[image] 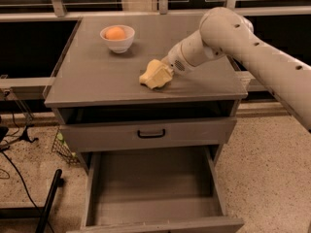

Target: Pick sponge from middle drawer and place on counter

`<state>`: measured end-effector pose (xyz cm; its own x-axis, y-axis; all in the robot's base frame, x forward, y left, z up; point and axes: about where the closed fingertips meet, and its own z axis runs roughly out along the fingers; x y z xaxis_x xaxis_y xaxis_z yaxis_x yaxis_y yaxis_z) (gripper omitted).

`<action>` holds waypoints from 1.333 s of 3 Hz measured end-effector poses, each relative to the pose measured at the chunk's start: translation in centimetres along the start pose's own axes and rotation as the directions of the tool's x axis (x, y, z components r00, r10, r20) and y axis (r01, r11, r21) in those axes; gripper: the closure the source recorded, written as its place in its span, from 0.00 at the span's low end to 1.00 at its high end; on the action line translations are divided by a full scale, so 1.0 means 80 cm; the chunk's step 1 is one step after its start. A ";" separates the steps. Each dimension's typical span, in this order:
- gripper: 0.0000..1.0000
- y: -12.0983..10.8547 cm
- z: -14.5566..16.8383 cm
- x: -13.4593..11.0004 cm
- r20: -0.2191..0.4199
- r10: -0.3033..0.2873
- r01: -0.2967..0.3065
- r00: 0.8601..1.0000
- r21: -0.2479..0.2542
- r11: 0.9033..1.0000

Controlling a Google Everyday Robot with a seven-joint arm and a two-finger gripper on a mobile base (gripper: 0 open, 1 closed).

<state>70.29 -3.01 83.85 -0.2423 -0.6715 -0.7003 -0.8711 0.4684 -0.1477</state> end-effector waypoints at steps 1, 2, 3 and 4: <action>0.50 0.000 0.000 0.000 0.000 0.000 0.000 1.000 0.000 1.000; 0.27 0.000 0.000 0.000 0.000 0.000 0.000 1.000 0.000 1.000; 0.04 0.000 0.000 0.000 0.000 0.000 0.000 1.000 0.000 1.000; 0.00 0.000 0.000 0.000 0.000 0.000 0.000 1.000 0.000 1.000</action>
Offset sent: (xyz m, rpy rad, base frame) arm 0.0000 0.0000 0.0000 0.0000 0.0000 0.0000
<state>70.29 -3.00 83.84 -0.2423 -0.6715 -0.7002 -0.8713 0.4681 -0.1475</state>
